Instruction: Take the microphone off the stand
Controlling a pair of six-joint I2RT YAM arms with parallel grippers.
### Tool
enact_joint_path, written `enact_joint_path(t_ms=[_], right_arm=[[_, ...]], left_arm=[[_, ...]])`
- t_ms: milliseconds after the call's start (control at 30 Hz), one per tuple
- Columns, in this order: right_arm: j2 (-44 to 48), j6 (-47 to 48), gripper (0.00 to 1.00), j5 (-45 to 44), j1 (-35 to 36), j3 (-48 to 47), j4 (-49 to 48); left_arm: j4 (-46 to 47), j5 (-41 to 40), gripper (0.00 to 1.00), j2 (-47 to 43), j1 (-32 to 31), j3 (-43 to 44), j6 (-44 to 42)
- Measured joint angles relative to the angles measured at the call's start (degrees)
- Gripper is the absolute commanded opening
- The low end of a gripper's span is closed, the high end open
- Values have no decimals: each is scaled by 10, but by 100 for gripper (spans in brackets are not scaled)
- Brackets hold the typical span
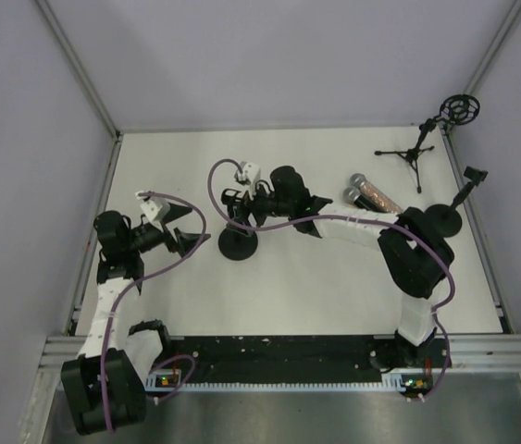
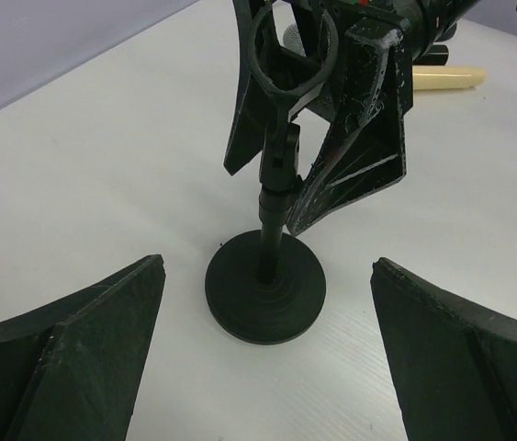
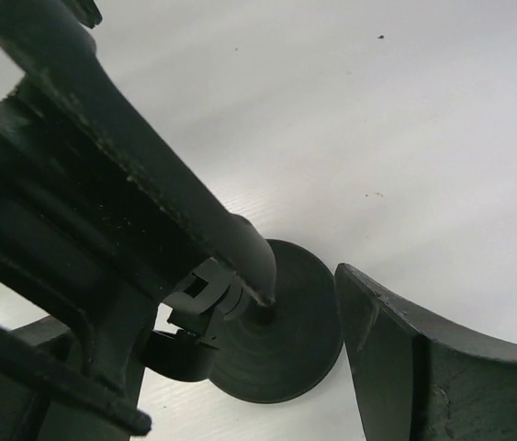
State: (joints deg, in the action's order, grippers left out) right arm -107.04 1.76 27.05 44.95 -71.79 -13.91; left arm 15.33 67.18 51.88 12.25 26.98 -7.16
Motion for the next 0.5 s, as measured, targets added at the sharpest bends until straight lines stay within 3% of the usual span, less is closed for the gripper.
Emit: enact_joint_path(t_ms=[133,333,500], right_arm=[[1,-3,68,-26,9,9,-5],[1,-7,40,-84,39,9,7],[1,-9,31,-130,45,8,16]], left_arm=[[10,2,99,0,0,-2,2],[17,6,99,0,2,-5,4],[22,8,99,0,2,-10,5]])
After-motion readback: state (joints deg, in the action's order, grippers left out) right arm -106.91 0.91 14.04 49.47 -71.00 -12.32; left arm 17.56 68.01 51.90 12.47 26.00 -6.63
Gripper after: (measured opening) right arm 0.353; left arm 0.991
